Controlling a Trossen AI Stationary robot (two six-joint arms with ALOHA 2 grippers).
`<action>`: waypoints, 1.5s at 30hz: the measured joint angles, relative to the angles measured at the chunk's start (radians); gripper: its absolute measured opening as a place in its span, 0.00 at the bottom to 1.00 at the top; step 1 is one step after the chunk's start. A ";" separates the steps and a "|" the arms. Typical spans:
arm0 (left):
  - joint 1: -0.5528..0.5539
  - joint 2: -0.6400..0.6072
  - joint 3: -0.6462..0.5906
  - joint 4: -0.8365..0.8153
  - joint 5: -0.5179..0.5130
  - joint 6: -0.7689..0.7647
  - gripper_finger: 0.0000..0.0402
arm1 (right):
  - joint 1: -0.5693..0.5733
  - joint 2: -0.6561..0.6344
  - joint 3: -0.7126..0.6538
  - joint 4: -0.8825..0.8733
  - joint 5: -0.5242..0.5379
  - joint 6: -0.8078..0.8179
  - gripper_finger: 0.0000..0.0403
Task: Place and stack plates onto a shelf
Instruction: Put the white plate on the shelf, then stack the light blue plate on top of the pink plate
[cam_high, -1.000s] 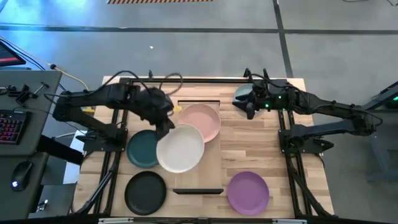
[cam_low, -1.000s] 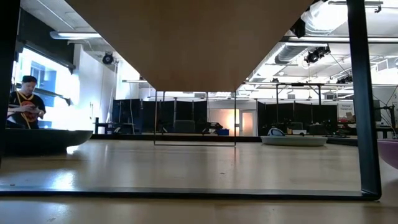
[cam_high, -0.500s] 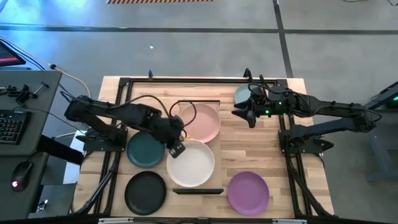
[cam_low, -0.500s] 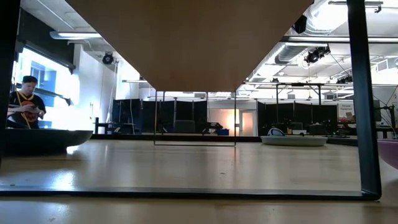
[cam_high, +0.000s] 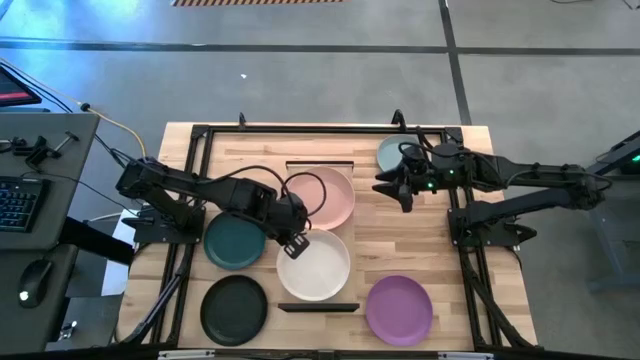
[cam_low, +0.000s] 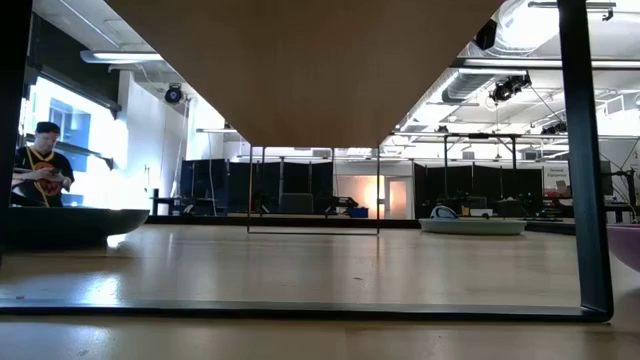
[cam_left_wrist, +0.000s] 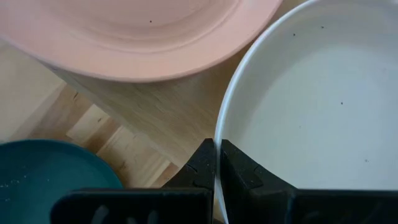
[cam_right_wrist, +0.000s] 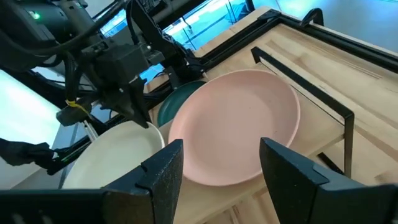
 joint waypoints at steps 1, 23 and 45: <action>0.000 0.000 0.000 0.001 -0.005 0.000 0.00 | 0.005 0.000 0.000 0.000 0.004 0.000 0.48; -0.041 -0.011 0.000 0.025 -0.077 0.027 0.15 | 0.029 0.000 0.000 0.000 0.061 0.000 0.48; -0.018 -0.674 -0.579 0.598 -0.539 0.261 0.39 | 0.032 -0.052 0.000 -0.194 0.290 0.209 0.48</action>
